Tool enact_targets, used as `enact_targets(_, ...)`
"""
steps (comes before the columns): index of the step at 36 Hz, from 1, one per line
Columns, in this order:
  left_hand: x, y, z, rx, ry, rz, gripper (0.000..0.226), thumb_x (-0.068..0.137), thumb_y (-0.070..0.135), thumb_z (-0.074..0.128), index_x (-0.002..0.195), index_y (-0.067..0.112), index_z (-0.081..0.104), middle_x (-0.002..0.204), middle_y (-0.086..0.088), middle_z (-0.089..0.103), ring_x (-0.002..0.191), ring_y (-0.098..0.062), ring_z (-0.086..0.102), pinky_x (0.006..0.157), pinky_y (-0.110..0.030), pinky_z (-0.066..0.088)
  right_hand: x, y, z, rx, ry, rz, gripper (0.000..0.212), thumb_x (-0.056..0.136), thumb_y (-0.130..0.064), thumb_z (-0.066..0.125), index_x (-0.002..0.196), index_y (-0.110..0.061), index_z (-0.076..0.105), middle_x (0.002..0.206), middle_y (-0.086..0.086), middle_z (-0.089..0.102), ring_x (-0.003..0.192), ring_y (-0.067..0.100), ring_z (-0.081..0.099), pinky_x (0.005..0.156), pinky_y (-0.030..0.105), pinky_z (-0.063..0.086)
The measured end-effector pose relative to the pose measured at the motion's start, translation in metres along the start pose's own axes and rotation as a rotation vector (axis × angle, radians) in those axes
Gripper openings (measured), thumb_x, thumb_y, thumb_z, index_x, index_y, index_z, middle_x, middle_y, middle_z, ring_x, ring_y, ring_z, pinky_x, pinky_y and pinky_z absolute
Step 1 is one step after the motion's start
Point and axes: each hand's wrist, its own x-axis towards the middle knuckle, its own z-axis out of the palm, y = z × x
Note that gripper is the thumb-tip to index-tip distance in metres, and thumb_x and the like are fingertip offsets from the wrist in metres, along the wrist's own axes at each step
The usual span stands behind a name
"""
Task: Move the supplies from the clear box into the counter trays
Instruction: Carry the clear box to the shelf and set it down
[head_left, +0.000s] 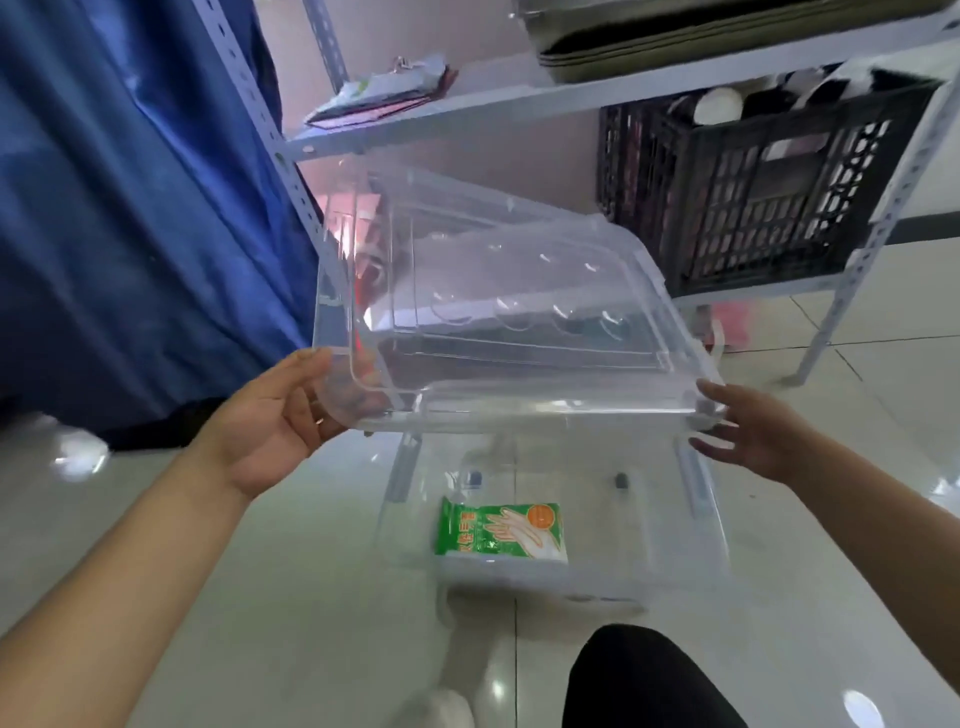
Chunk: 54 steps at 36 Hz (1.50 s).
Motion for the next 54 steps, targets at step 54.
enact_targets(54,0.145,-0.215,-0.161,0.373,0.220,-0.519,0.062,0.067,0.039,0.081,0.122,0.016,0.065,0.109,-0.007,0.071,0.093,-0.027,0.066,0.076,-0.044,0.056,0.040,0.087,-0.015,-0.463,0.330,0.261,0.047,0.067,-0.030,0.088,0.108,-0.017,0.068,0.098,-0.001,0.066,0.094,0.020,0.063,0.088,0.041,0.043)
